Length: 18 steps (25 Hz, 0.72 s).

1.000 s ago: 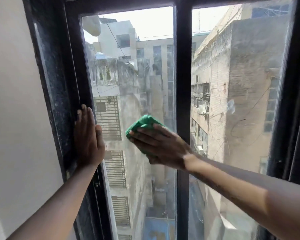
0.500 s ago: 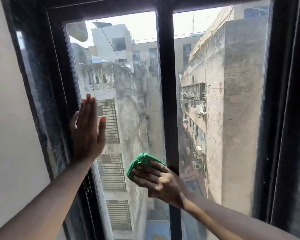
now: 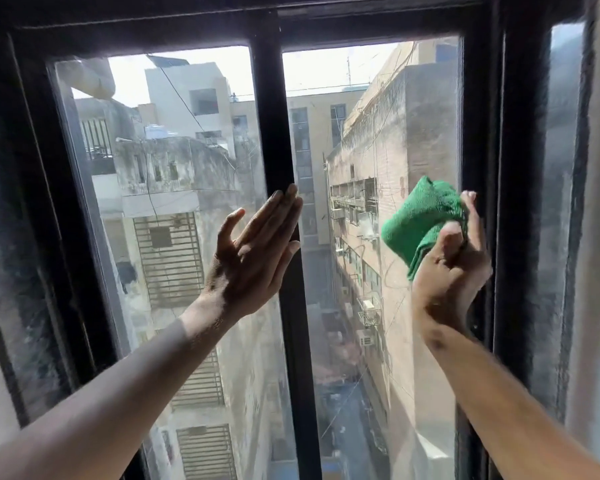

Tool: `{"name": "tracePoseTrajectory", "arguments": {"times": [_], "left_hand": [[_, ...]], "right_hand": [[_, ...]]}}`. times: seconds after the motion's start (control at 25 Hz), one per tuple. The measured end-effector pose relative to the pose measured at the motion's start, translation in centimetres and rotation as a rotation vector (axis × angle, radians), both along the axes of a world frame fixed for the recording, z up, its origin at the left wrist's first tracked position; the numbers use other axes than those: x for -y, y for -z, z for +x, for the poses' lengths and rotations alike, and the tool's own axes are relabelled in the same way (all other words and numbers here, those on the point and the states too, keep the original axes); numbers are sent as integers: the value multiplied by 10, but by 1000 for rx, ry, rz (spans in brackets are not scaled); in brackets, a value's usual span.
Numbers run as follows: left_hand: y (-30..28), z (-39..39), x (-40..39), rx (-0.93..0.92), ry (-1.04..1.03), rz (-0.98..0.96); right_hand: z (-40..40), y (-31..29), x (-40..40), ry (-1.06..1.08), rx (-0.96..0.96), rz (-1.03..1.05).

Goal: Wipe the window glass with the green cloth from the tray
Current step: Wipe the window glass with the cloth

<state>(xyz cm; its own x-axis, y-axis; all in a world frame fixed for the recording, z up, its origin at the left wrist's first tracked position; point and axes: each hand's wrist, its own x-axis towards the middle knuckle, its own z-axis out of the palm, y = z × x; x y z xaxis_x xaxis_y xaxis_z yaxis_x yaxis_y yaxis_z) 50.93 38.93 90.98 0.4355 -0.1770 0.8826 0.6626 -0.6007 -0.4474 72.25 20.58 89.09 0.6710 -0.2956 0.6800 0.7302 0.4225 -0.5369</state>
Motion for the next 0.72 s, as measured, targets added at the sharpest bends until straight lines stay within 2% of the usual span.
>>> {"name": "tracePoseTrajectory", "arguments": {"times": [0.04, 0.12, 0.28, 0.36, 0.4, 0.52, 0.56, 0.6, 0.64, 0.68, 0.72], "left_hand": [[1, 1, -1, 4, -7, 2], [3, 3, -4, 41, -18, 11], [2, 4, -6, 150, -34, 2], [2, 4, -8, 150, -48, 30], [2, 3, -8, 147, -59, 43], [2, 6, -4, 151, -46, 41], [3, 5, -2, 153, -37, 31], [3, 5, -1, 155, -33, 29], [2, 5, 0, 157, -34, 37], [1, 3, 0, 158, -33, 41], [1, 2, -1, 157, -22, 40]], "right_hand": [[7, -16, -9, 118, 115, -62], [-1, -28, -40, 208, 423, -291], [-25, 59, -75, 494, 1050, -773], [5, 57, -65, 675, 1288, -803], [19, 29, -62, 703, 1232, -775], [30, -58, -66, 522, 538, -571], [18, -52, -71, 519, 515, -591], [13, -18, -78, 573, 657, -679], [11, 34, -77, 635, 960, -822], [19, 75, -63, 681, 1172, -949], [42, 96, -47, 702, 1261, -971]]}}
